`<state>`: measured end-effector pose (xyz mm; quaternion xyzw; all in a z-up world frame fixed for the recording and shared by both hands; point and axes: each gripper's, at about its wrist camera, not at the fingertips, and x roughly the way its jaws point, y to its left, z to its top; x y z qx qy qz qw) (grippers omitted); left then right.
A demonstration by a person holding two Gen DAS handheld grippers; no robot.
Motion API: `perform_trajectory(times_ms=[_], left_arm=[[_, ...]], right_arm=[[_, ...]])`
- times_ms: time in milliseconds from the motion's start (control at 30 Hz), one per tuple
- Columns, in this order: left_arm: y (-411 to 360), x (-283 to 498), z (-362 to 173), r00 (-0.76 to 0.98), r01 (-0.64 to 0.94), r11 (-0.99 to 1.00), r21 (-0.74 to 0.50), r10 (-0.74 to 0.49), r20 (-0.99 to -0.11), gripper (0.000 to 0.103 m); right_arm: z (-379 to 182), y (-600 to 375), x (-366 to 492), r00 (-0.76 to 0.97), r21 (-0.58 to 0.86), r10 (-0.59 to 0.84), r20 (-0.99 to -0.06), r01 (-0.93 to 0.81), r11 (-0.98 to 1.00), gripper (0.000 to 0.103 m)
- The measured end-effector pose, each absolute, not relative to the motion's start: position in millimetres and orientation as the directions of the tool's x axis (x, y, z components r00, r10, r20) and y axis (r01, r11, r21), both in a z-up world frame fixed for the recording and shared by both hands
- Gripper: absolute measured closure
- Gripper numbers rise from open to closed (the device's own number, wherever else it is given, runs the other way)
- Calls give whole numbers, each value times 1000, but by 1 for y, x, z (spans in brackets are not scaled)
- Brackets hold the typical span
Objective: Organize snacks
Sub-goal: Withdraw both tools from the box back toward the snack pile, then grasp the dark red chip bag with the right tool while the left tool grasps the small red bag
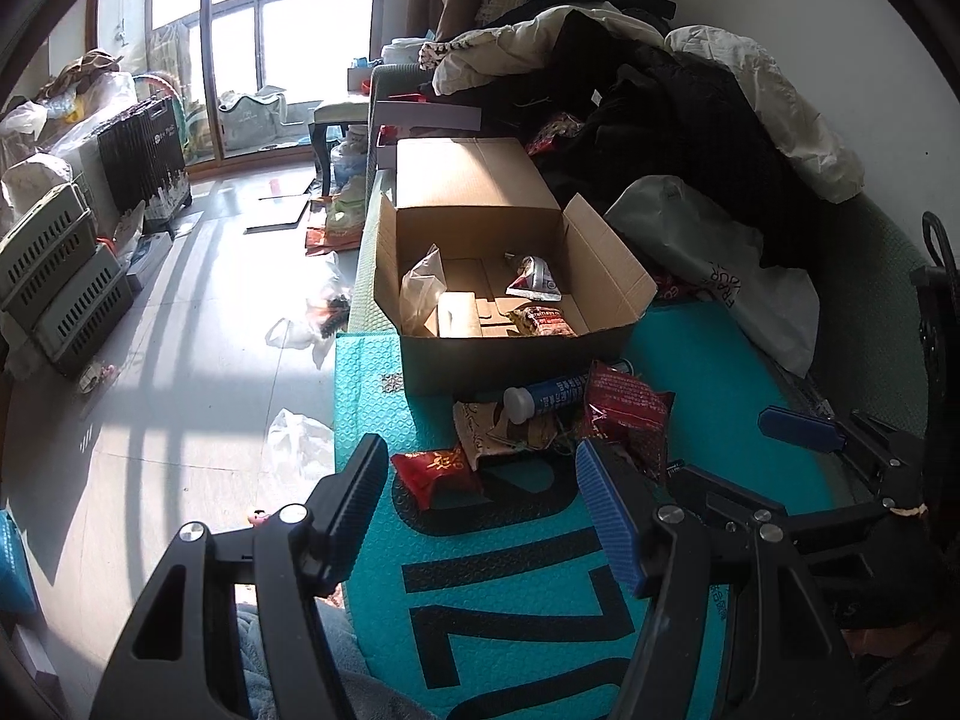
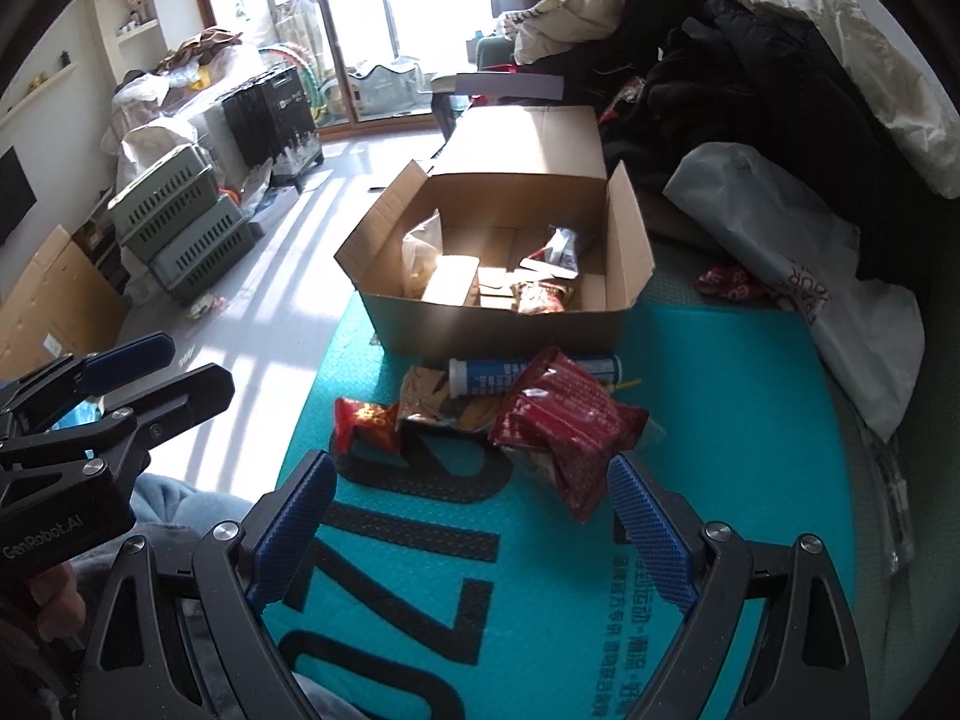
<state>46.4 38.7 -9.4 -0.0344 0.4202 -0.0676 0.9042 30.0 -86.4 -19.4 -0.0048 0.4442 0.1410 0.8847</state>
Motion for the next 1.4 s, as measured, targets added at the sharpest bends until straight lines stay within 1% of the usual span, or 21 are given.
perform_trajectory(times_ms=[433, 667, 900, 1167, 1400], left_arm=[[28, 48, -58, 537, 58, 985, -165, -171, -826, 39], [22, 63, -78, 487, 23, 977, -213, -198, -851, 39], [20, 82, -95, 450, -9, 975, -222, -194, -871, 39], [26, 103, -108, 427, -58, 965, -255, -207, -880, 39], [28, 121, -113, 423, -56, 970, -237, -192, -886, 39]], right_arm=[[-73, -109, 31, 476, 181, 252, -843, -191, 965, 10], [-88, -124, 50, 467, 173, 226, -855, -155, 973, 10], [-113, -133, 75, 442, 159, 204, -873, -137, 978, 10], [-120, -137, 107, 460, 117, 186, -868, -175, 978, 10], [-132, -130, 131, 418, 127, 240, -876, -280, 952, 10]])
